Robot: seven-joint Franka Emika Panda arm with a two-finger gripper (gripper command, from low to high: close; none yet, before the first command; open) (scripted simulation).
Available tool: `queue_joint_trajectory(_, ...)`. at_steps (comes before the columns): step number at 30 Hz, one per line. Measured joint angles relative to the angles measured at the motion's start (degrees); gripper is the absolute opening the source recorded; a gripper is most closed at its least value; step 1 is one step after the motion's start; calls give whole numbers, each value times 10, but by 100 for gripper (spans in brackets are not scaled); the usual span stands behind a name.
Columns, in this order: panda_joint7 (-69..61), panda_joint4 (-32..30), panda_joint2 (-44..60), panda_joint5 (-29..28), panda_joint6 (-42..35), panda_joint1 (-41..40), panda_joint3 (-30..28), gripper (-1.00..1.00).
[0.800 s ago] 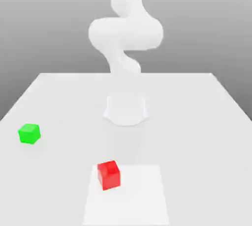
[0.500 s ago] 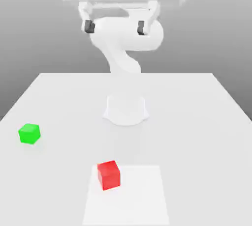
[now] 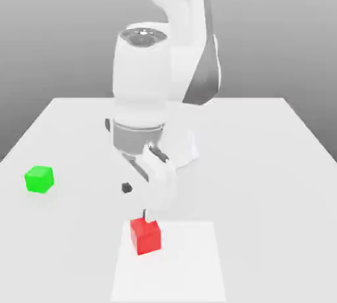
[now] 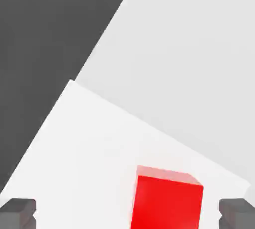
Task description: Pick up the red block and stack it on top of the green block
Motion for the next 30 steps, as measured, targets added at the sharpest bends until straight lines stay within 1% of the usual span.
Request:
queue_joint_trajectory(4, 21, 1, 35, -5, 30, -1, -2, 0)
queue_joint_trajectory(8, 47, 8, 73, -39, 61, 3, -15, 0)
queue_joint_trajectory(15, 94, 15, 148, -106, 122, 45, -74, 0)
queue_joint_trajectory(16, 98, 15, 156, -112, 129, 51, -82, -100)
queue_joint_trajectory(23, 100, 15, 156, -113, 130, 52, -82, -100)
queue_joint_trajectory(30, 54, 10, 87, -47, 74, 25, -38, -100)
